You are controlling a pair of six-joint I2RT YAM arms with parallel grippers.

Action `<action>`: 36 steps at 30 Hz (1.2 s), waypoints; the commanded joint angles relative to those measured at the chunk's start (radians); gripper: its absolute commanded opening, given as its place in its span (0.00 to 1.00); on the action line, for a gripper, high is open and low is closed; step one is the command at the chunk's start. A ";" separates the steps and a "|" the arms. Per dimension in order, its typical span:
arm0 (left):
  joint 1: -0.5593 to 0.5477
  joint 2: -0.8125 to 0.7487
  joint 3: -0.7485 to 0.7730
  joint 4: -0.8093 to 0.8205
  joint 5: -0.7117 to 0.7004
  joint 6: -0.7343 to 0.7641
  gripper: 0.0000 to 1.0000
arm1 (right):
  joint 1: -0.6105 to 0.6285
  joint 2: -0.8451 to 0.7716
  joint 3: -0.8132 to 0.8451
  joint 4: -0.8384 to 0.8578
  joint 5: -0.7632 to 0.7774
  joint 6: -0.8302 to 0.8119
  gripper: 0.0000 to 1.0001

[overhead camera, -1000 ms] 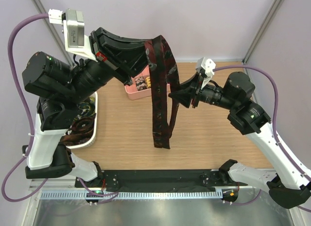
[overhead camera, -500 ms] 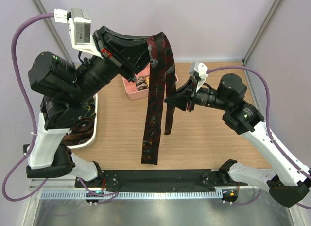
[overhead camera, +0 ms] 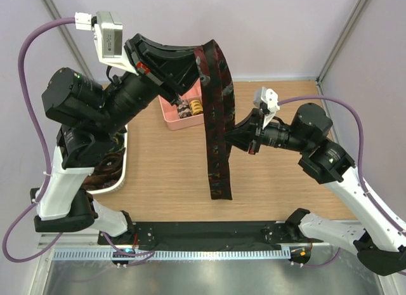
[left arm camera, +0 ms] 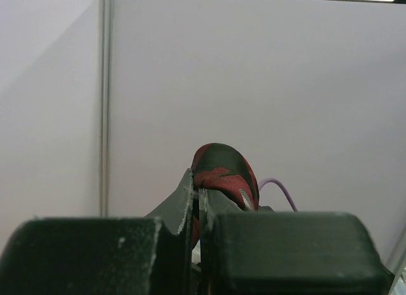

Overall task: Roll the ties
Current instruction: Flatten the tie

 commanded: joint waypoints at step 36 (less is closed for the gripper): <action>0.025 -0.217 -0.894 -0.018 0.082 0.150 0.00 | 0.006 0.252 0.848 -0.240 0.849 -0.185 0.01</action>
